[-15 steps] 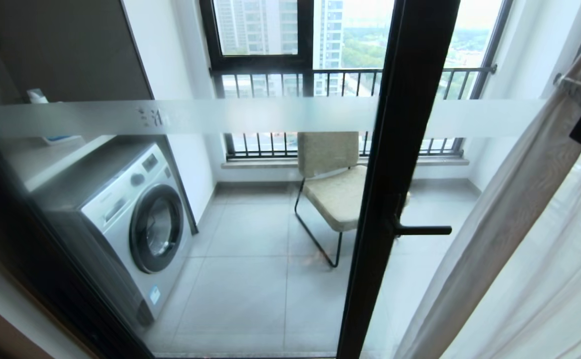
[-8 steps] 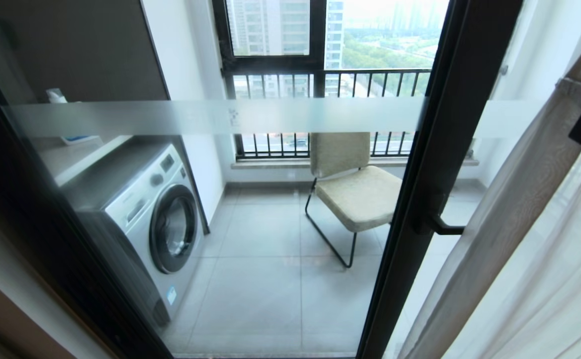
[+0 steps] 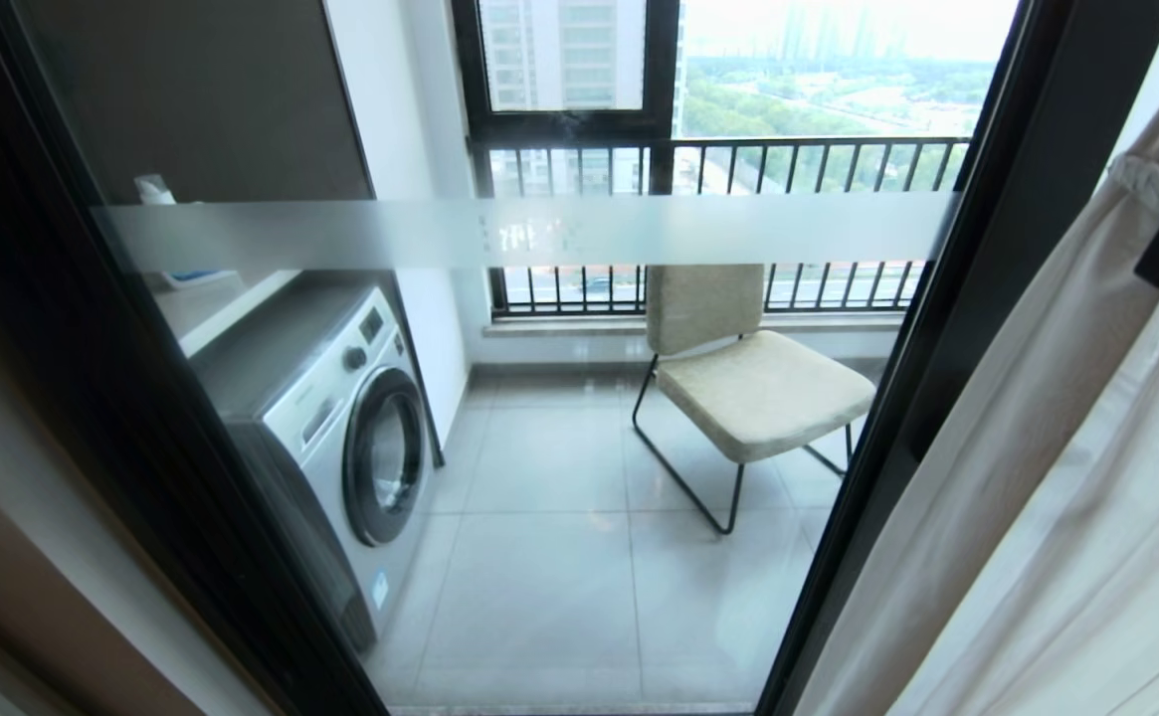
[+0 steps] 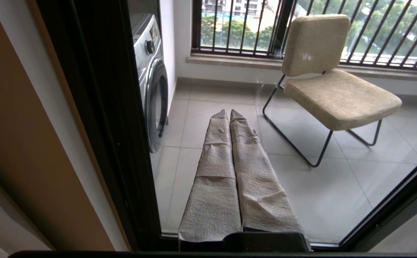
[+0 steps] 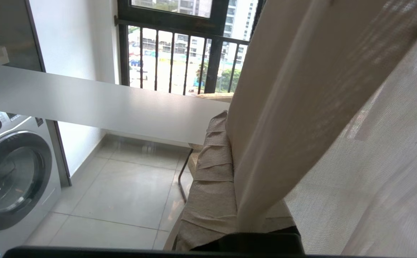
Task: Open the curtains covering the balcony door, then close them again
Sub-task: Close the inner curtains on both sides
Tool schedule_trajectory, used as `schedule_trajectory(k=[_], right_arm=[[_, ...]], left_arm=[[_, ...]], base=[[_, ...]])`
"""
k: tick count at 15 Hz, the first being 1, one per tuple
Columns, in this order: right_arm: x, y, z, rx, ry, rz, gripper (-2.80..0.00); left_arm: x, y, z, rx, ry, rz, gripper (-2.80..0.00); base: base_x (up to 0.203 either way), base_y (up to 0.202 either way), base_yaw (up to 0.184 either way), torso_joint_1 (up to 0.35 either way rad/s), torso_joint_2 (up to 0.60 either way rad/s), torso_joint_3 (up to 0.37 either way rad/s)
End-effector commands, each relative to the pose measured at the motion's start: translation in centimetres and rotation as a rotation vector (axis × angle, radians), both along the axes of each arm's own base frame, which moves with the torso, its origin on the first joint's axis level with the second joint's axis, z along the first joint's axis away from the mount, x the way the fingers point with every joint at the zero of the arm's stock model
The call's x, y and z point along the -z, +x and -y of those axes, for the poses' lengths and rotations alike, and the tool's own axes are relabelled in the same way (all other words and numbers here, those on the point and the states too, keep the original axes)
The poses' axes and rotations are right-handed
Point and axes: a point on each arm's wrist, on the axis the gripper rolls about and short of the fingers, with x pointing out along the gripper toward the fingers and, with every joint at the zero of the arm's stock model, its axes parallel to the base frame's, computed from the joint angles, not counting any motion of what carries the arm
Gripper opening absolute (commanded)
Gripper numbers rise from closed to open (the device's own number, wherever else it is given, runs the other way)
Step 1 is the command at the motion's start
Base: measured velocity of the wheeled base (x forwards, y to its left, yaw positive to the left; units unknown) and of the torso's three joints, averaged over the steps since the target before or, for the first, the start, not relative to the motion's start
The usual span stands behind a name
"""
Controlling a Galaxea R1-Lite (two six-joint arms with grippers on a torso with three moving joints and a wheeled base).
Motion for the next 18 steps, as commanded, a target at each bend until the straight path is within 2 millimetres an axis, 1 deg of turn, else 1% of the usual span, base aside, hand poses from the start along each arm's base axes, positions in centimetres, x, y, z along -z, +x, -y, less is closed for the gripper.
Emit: schedule_trajectory(k=[1, 8, 14, 18], right_arm=[[0.02, -0.07, -0.01, 0.0, -0.001, 0.003, -2.8], [-0.13, -0.09, -0.01, 0.0, 0.0, 0.011, -2.8], [-0.14, 0.03, -0.02, 0.001, 0.0, 0.007, -2.8], [-0.84, 0.57, -0.08, 0.003, 0.002, 0.02, -2.8]], left_arm=[[-0.01, 0.0, 0.0, -0.001, -0.001, 0.0, -2.8], [-0.01, 0.0, 0.0, -0.001, -0.002, 0.001, -2.8], [-0.02, 0.0, 0.0, -0.001, -0.002, 0.002, -2.8], [-0.02, 0.0, 0.0, -0.001, -0.003, 0.002, -2.8]], base=[[0.0, 0.193, -0.001, 0.006, 0.0, -0.002], [0.0, 0.185, 0.003, 0.003, 0.0, 0.002], [0.0, 0.013, 0.001, 0.0, 0.0, 0.0], [0.0, 0.0, 0.0, 0.0, 0.0, 0.0]])
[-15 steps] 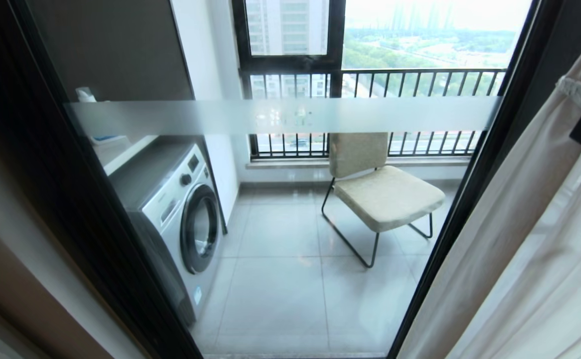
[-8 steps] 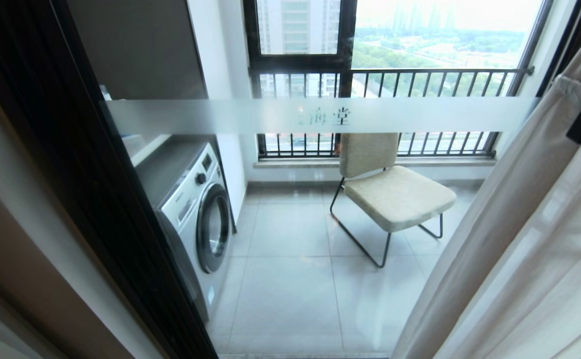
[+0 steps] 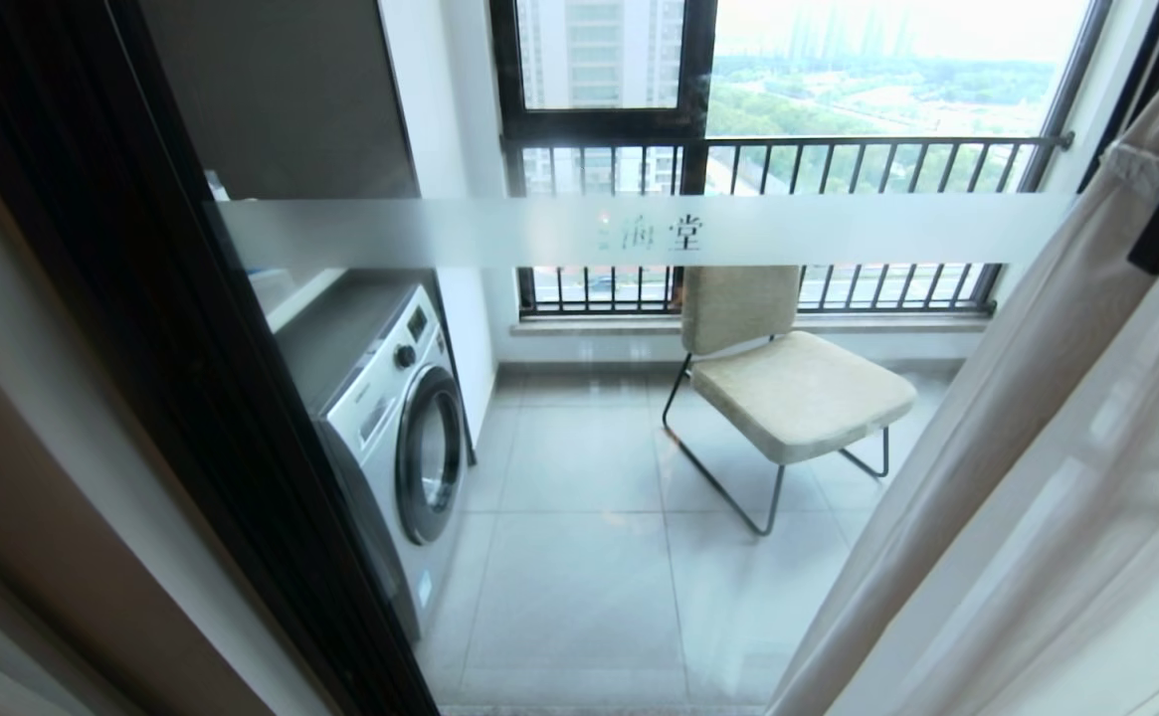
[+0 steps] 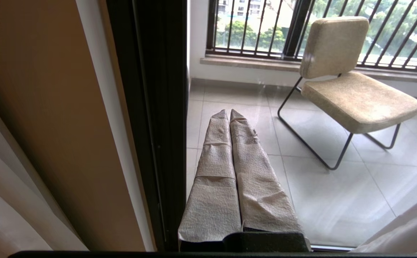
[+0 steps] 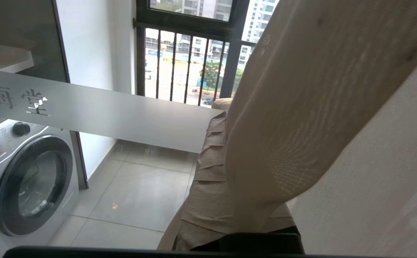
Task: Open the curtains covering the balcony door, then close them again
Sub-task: Close the inner curtains on both sides
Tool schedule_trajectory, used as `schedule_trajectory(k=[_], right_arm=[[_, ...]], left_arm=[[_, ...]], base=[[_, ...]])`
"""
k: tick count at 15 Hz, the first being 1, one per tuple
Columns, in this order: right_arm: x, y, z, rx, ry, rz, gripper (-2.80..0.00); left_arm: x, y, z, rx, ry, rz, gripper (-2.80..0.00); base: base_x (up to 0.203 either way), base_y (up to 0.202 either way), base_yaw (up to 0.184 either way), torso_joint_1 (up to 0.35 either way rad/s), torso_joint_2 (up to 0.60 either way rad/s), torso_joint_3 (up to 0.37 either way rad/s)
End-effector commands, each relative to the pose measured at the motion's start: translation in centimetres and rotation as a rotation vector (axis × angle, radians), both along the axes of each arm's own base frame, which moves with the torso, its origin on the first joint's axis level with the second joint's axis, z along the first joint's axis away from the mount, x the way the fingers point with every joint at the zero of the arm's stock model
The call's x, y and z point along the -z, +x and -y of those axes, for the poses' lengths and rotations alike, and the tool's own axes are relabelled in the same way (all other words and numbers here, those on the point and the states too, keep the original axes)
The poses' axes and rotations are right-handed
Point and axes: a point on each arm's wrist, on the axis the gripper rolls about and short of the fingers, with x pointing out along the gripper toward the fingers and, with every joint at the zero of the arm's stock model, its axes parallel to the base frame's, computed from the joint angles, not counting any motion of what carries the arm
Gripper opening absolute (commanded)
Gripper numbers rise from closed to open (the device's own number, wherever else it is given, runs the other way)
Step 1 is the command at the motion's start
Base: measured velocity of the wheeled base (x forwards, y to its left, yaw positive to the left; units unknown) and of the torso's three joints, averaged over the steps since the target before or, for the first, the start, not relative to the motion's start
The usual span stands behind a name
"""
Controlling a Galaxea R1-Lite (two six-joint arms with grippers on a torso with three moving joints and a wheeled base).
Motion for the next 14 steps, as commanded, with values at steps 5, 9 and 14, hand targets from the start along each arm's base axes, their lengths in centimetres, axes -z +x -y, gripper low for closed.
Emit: schedule_trajectory(k=[5, 9, 14], right_arm=[[-0.1, 0.4, -0.1, 0.009, -0.049, 0.012, -2.8], [-0.3, 0.2, -1.4, -0.041, -0.094, 0.02, -2.8], [-0.8, 0.4, -4.3, -0.077, -0.108, 0.023, -2.8]], left_arm=[[0.0, 0.0, 0.0, -0.001, -0.001, 0.001, -2.8], [0.0, 0.0, 0.0, -0.001, -0.001, 0.001, -2.8], [0.0, 0.0, 0.0, 0.001, -0.001, 0.001, -2.8]], base=[[0.0, 0.0, 0.0, 0.0, 0.0, 0.0], [0.0, 0.0, 0.0, 0.0, 0.0, 0.0], [0.0, 0.0, 0.0, 0.0, 0.0, 0.0]])
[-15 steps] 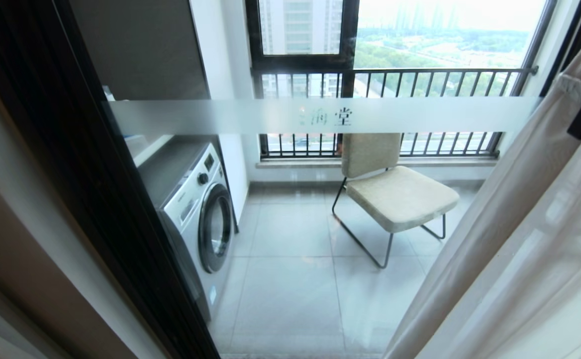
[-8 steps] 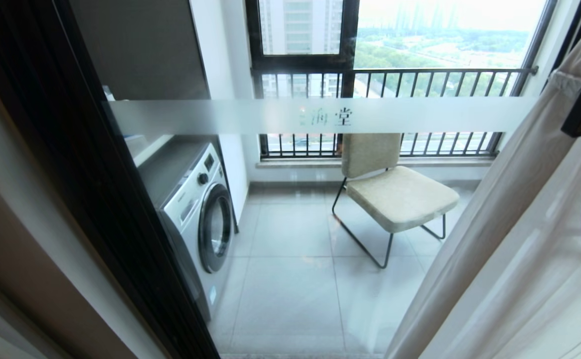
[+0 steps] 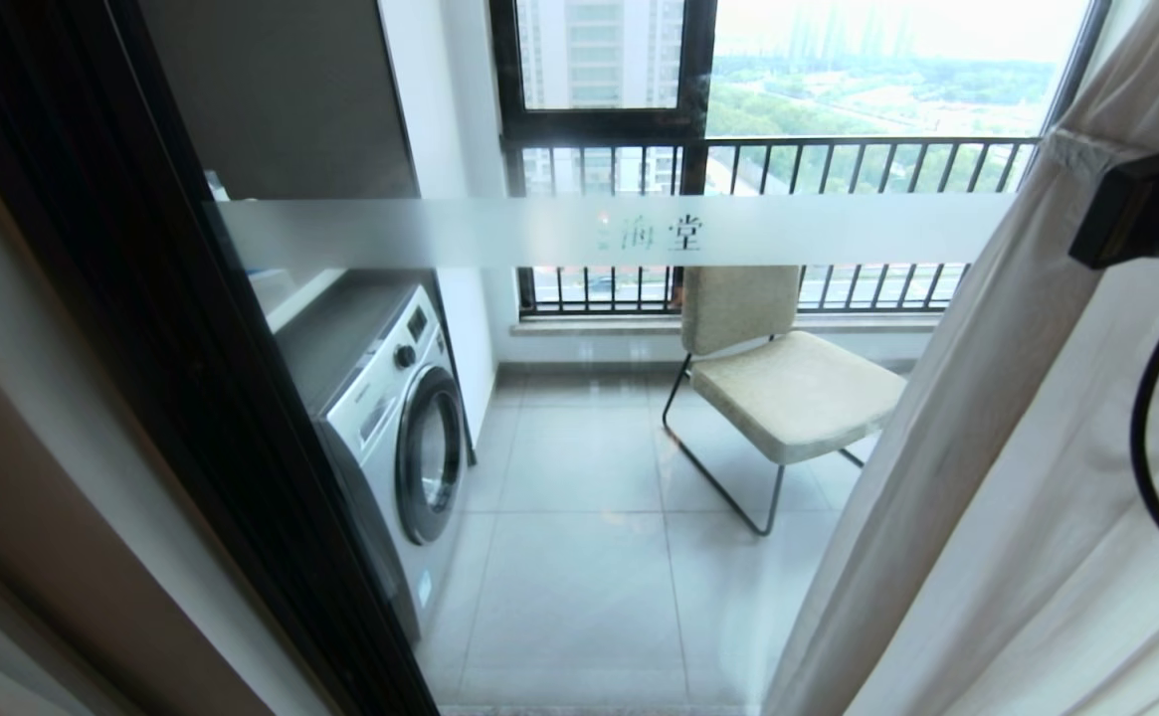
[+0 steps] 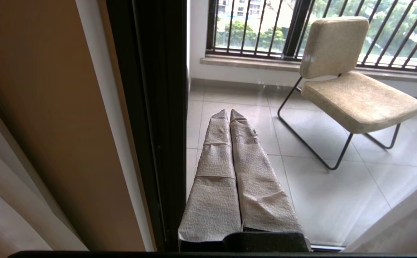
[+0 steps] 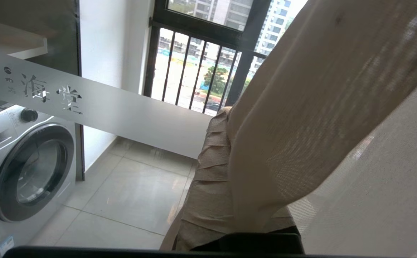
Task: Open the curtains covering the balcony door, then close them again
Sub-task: Close the inner curtains on both sides
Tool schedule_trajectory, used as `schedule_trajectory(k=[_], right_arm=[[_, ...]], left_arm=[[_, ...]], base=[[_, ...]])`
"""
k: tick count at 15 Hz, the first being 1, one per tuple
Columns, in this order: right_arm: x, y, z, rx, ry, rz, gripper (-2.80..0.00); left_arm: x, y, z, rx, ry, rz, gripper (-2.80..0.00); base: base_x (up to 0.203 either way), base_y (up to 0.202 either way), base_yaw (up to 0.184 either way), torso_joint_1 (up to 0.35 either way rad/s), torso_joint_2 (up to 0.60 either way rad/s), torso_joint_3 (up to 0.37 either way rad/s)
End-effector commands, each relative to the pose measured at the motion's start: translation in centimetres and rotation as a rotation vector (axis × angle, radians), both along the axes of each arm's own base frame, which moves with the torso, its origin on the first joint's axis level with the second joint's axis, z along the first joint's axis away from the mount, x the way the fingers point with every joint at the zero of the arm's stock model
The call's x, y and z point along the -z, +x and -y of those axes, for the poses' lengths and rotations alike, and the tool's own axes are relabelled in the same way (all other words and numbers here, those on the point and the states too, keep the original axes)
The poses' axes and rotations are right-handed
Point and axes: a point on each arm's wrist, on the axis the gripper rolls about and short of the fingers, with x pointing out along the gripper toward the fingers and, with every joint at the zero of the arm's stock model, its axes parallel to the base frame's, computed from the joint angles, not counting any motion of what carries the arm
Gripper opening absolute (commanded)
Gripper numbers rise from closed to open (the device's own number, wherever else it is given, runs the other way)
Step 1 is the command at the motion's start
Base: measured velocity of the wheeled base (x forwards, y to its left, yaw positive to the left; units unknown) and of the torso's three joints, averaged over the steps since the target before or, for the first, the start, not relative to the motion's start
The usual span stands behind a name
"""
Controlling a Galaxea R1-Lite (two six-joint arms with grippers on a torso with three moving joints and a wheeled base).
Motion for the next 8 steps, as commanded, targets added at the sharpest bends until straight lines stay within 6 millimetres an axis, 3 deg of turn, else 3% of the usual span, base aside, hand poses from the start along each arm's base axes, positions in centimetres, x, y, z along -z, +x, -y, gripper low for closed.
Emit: schedule_trajectory(k=[1, 8], right_arm=[[-0.1, 0.3, -1.1, -0.025, -0.022, 0.005, -2.8], [0.6, 1.0, -4.8, -0.107, -0.067, -0.015, -2.8]], left_arm=[[0.0, 0.0, 0.0, -0.001, 0.0, 0.0, -2.8], [0.0, 0.0, 0.0, -0.001, -0.002, 0.002, -2.8]], base=[[0.0, 0.0, 0.0, 0.0, 0.0, 0.0], [0.0, 0.0, 0.0, 0.0, 0.0, 0.0]])
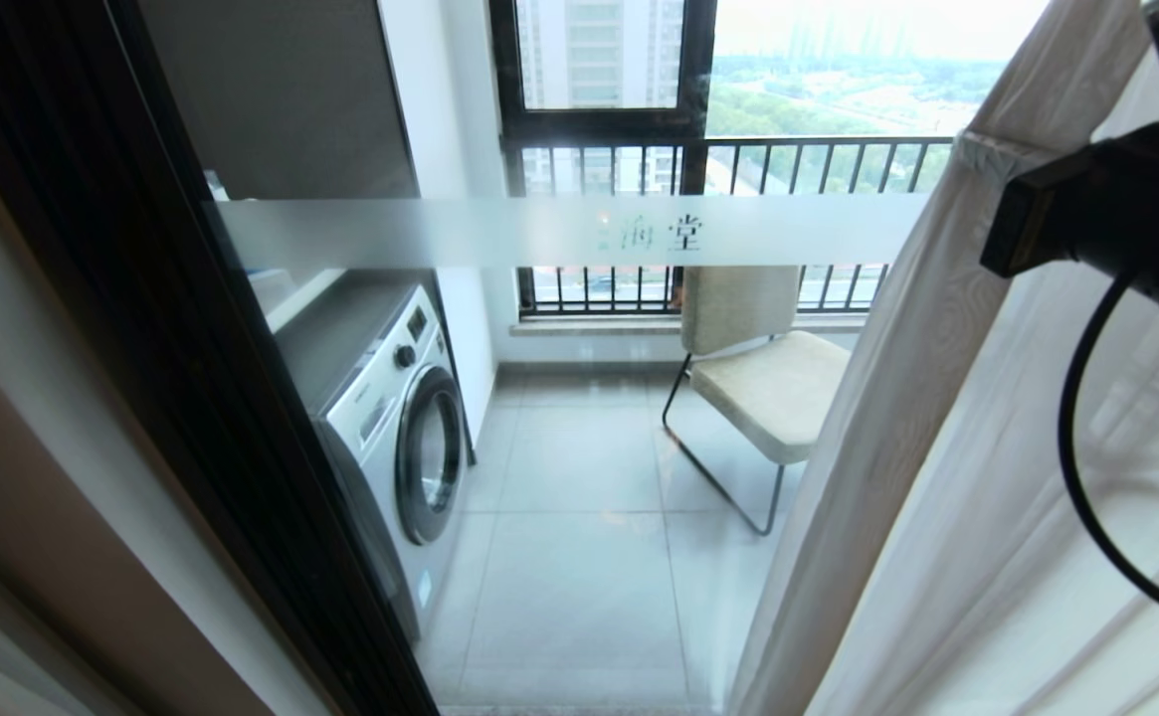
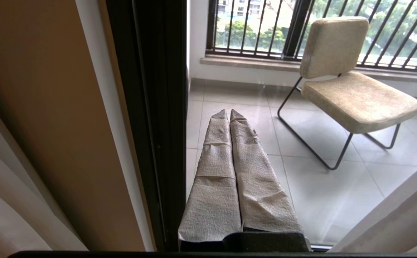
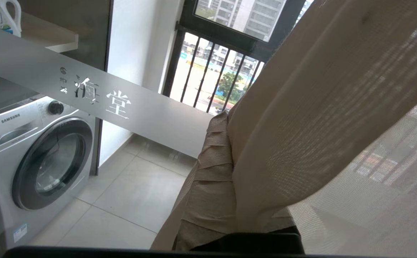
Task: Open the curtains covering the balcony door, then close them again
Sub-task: Close the inner curtains on both sides
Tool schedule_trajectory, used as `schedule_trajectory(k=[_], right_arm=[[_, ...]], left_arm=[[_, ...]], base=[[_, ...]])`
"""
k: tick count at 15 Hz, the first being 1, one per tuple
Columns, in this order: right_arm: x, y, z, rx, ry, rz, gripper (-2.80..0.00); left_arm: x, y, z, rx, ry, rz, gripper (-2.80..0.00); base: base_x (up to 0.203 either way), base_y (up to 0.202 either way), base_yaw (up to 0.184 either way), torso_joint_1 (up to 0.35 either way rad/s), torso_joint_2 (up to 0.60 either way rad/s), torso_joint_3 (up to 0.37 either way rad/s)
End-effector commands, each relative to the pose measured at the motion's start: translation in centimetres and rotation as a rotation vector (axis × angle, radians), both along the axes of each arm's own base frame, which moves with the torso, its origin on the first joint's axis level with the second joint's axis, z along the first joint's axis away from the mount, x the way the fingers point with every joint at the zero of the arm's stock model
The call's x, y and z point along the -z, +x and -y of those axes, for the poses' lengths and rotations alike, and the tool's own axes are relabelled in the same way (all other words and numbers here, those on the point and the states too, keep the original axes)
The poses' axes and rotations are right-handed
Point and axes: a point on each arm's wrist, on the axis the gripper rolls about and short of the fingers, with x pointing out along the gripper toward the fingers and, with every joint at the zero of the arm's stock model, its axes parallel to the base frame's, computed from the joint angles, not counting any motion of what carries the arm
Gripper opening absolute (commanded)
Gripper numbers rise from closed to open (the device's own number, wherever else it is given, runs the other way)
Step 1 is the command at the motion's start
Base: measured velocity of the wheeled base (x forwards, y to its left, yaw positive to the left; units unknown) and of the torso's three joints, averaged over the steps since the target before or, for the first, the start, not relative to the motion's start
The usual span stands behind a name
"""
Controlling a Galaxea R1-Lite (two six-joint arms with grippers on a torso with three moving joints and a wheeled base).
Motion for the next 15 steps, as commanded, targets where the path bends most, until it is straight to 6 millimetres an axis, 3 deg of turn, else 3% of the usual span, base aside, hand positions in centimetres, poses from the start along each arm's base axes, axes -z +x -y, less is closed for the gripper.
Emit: schedule_trajectory(k=[1, 7, 15], right_arm=[[0.3, 0.6, -1.2, -0.025, -0.019, -0.011, -2.8], [0.9, 1.3, -4.4, -0.107, -0.059, -0.024, -2.8], [1.8, 2.0, -6.0, -0.141, -0.062, -0.027, -2.8]], left_arm=[[0.0, 0.0, 0.0, -0.001, -0.001, 0.0, -2.8], [0.0, 0.0, 0.0, -0.001, -0.001, 0.0, -2.8], [0.0, 0.0, 0.0, -0.001, -0.001, 0.0, -2.8]], base=[[0.0, 0.0, 0.0, 0.0, 0.0, 0.0], [0.0, 0.0, 0.0, 0.0, 0.0, 0.0], [0.0, 0.0, 0.0, 0.0, 0.0, 0.0]])
